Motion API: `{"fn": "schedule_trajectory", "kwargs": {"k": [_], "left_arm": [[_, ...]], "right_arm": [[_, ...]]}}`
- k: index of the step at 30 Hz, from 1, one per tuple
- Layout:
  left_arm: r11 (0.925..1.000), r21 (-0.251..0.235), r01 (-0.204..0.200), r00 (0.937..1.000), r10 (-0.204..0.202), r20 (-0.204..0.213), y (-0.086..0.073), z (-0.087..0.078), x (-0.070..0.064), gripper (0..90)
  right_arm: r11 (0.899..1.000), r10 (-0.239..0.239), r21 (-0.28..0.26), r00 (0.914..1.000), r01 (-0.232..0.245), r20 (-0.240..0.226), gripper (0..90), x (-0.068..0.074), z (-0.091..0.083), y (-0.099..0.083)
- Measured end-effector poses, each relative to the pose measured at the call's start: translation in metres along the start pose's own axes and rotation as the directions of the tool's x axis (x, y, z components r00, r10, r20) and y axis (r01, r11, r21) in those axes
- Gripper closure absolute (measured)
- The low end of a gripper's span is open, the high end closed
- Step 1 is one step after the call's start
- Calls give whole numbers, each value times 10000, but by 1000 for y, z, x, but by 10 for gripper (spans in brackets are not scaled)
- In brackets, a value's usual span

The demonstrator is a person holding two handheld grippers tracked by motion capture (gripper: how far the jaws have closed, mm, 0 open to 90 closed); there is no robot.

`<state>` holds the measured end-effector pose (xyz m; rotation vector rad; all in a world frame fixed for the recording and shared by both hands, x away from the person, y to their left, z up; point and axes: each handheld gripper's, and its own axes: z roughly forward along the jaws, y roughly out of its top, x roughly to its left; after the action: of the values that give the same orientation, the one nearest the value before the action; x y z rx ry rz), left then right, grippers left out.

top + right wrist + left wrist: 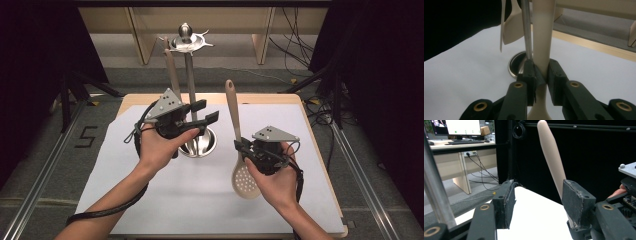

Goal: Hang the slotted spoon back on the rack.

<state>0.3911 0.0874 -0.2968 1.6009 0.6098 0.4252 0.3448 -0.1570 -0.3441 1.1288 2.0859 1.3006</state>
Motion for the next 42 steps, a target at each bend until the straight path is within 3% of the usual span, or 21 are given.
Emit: {"fn": "schedule_trajectory", "kwargs": {"k": [3, 4, 5, 8, 11, 13, 14, 19, 21, 23, 25, 27, 28, 34, 42], "left_arm": [[10000, 34, 37, 10000, -37, 68, 0, 3, -2, 435], [10000, 35, -1, 9999, 0, 100, 0, 4, -2, 435], [10000, 35, 15, 9999, -16, 101, 0, 5, -2, 435], [10000, 48, -4, 9999, 3, 155, 1, 7, -3, 435], [10000, 27, 41, 9998, -41, 186, 0, 9, -4, 437], [10000, 34, 69, 9998, -70, 177, 0, 9, -4, 437], [10000, 37, 57, 9998, -57, 190, 0, 10, -4, 438], [10000, 23, 96, 9997, -96, 233, 0, 12, -4, 443], [9999, 6, 144, 9995, -144, 295, 0, 13, -5, 445], [9999, 9, 147, 9993, -147, 356, 1, 15, -6, 452], [9998, -9, 210, 9990, -209, 403, 2, 15, -8, 460], [9997, -42, 240, 9986, -237, 481, 2, 16, -8, 466], [9997, -41, 259, 9982, -256, 534, 2, 17, -9, 470], [9995, -33, 302, 9970, -299, 712, 1, 19, -11, 506], [9997, -62, 244, 9974, -239, 678, 1, 18, -9, 531]], "right_arm": [[9999, 152, 14, 9999, -151, -65, 791, 3, 1, 1], [9998, -174, -46, 9998, 174, -16, 791, 2, 2, 1], [10000, -3, 92, 10000, 4, -92, 792, 3, 1, 2], [10000, -20, 16, 10000, 20, 7, 791, 5, 1, 3], [10000, -55, -27, 9998, 55, -201, 791, 7, 2, 5], [9994, -344, -98, 9994, 344, -15, 791, 6, 2, 5], [10000, 71, 53, 9999, -70, -82, 791, 9, 1, 5], [10000, 53, 13, 9997, -53, -238, 791, 12, 4, 5], [9999, -160, -20, 9997, 159, -188, 791, 13, 4, 5], [9999, 113, 20, 9994, -112, -337, 791, 15, 5, 5], [9999, -117, -43, 9991, 116, -400, 791, 14, 6, 6], [9990, -417, -156, 9991, 415, -113, 791, 13, 6, 6], [9998, -183, -80, 9994, 181, -282, 791, 15, 6, 6], [9993, -366, -122, 9989, 363, -285, 791, 15, 7, 6], [9998, -193, -45, 9990, 192, -397, 791, 17, 8, 5]]}}
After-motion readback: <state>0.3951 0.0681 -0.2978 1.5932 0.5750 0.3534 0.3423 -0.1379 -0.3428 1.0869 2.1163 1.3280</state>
